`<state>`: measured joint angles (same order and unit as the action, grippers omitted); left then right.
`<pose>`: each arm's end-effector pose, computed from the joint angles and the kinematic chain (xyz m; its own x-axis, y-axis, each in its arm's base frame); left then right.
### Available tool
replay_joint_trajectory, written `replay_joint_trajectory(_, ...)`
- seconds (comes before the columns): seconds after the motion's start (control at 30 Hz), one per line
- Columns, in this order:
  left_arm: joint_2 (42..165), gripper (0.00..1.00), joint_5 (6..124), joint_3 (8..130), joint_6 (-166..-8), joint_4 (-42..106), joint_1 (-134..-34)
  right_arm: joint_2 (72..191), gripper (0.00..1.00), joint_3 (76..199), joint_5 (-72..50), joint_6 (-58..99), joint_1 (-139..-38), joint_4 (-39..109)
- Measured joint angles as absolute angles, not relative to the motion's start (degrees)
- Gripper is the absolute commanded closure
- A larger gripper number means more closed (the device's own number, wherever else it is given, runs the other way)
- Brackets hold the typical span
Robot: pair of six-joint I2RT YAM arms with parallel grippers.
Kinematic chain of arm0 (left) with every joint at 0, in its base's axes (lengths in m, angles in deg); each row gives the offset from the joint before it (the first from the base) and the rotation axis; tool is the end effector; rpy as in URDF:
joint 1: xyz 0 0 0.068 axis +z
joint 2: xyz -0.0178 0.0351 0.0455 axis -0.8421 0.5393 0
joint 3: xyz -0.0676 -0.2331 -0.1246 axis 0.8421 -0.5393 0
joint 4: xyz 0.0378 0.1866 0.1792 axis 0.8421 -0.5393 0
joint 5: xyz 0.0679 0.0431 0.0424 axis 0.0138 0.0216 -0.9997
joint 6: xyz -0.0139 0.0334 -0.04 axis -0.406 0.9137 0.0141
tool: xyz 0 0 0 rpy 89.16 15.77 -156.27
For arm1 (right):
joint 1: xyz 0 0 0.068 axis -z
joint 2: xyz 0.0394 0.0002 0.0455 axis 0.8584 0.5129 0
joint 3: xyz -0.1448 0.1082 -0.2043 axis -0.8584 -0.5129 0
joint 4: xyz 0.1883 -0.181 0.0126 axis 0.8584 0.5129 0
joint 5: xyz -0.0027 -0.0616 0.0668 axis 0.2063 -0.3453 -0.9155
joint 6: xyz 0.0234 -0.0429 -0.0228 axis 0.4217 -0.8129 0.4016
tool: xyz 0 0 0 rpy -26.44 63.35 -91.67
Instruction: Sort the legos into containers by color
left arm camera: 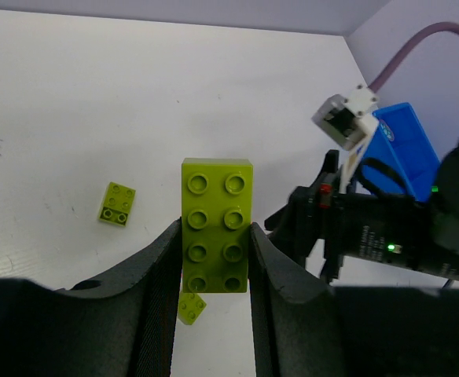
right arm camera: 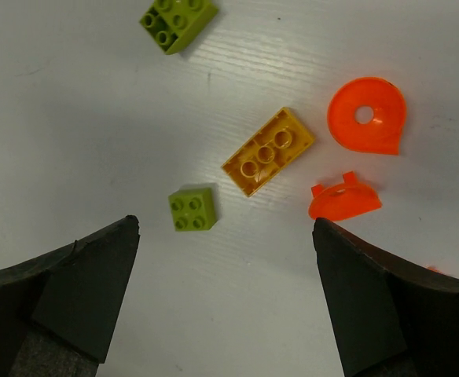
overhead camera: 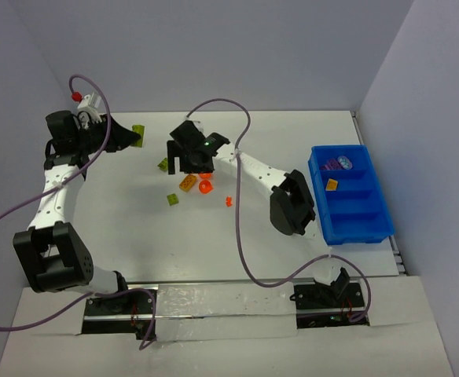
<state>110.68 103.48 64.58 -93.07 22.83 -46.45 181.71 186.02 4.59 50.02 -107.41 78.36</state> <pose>0.3280 0.0368 0.3351 -0.5099 -0.3089 -0.8029 0.4007 0.7406 -0.5394 0.3452 0.3798 0.2601 -0.8157 -0.0387 -0.5772 -0.2502 0.9232 0.2918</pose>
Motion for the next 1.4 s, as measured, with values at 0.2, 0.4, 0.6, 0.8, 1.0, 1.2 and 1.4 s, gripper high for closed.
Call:
replay_joint_trajectory(0.2, 110.7, 1.00, 104.4, 64.0, -94.5, 24.7, -45.9, 185.3, 0.00, 186.0, 10.4, 52.1, -107.9, 77.0)
replay_joint_trajectory(0.4, 110.7, 1.00, 104.9, 63.4, -95.5, 25.3, -45.4, 189.0, 0.00, 186.0, 14.5, 52.9, -108.8, 74.9)
replay_joint_trajectory(0.6, 110.7, 1.00, 105.2, 63.1, -95.8, 25.9, -44.8, 192.7, 0.01, 185.4, 15.3, 53.1, -109.1, 74.0)
replay_joint_trajectory(0.8, 110.7, 1.00, 105.5, 62.5, -96.0, 26.5, -44.2, 192.7, 0.10, 184.3, 16.1, 52.9, -109.1, 70.8)
replay_joint_trajectory(1.0, 110.7, 1.00, 106.1, 62.5, -96.1, 26.6, -43.7, 192.7, 0.23, 184.1, 16.7, 53.2, -109.1, 70.1)
replay_joint_trajectory(1.2, 110.7, 1.00, 106.7, 62.5, -96.3, 26.6, -43.0, 192.7, 0.47, 183.8, 16.8, 53.5, -109.0, 70.1)
replay_joint_trajectory(1.4, 110.7, 1.00, 106.9, 62.5, -96.3, 26.6, -42.8, 189.4, 0.85, 177.2, 17.2, 53.0, -108.1, 67.2)
